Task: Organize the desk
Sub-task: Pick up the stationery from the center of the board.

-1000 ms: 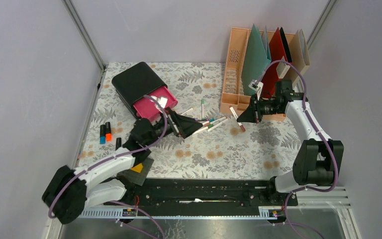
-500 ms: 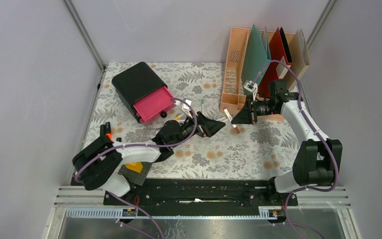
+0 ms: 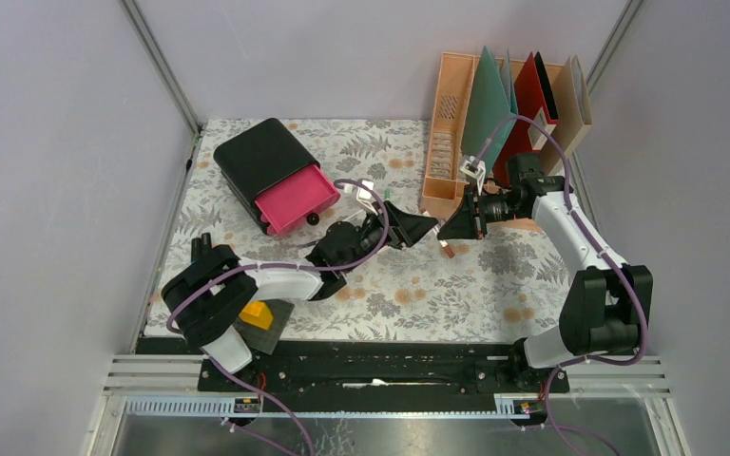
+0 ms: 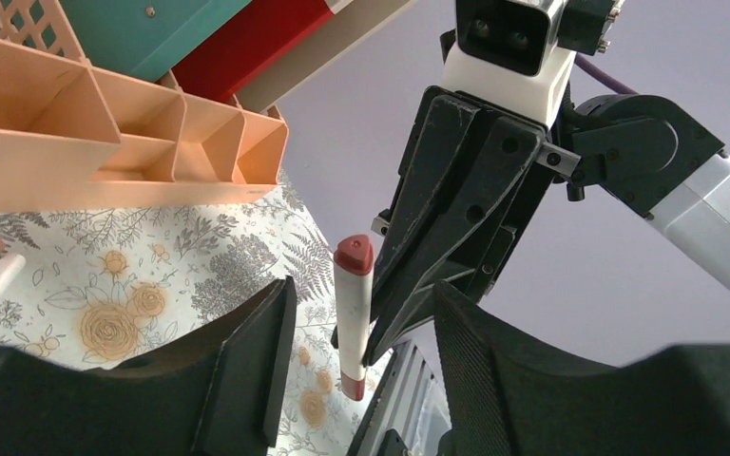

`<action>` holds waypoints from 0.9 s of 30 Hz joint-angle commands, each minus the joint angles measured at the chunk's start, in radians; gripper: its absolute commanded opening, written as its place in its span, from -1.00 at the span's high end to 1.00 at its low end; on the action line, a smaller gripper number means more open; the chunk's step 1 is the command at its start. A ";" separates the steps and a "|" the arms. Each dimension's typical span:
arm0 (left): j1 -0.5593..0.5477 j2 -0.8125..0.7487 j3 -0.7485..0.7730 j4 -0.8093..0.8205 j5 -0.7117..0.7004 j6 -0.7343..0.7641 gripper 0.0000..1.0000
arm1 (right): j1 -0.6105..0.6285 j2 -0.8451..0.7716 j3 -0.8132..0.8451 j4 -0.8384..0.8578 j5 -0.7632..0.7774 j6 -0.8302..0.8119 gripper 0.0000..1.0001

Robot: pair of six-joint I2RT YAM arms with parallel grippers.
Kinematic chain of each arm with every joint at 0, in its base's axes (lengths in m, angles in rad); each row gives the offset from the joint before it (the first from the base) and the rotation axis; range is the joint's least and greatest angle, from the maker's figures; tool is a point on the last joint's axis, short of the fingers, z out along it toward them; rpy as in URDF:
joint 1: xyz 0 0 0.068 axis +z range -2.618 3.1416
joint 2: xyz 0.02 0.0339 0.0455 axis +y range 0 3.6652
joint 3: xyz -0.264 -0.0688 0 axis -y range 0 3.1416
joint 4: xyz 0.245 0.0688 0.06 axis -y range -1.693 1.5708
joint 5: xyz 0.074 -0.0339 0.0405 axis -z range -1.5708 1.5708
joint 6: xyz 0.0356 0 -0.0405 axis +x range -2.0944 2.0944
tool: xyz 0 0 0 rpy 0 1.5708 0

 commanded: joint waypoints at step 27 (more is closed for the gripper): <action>-0.005 -0.017 0.064 -0.062 0.004 0.073 1.00 | 0.026 -0.025 -0.009 -0.019 0.046 -0.032 -0.09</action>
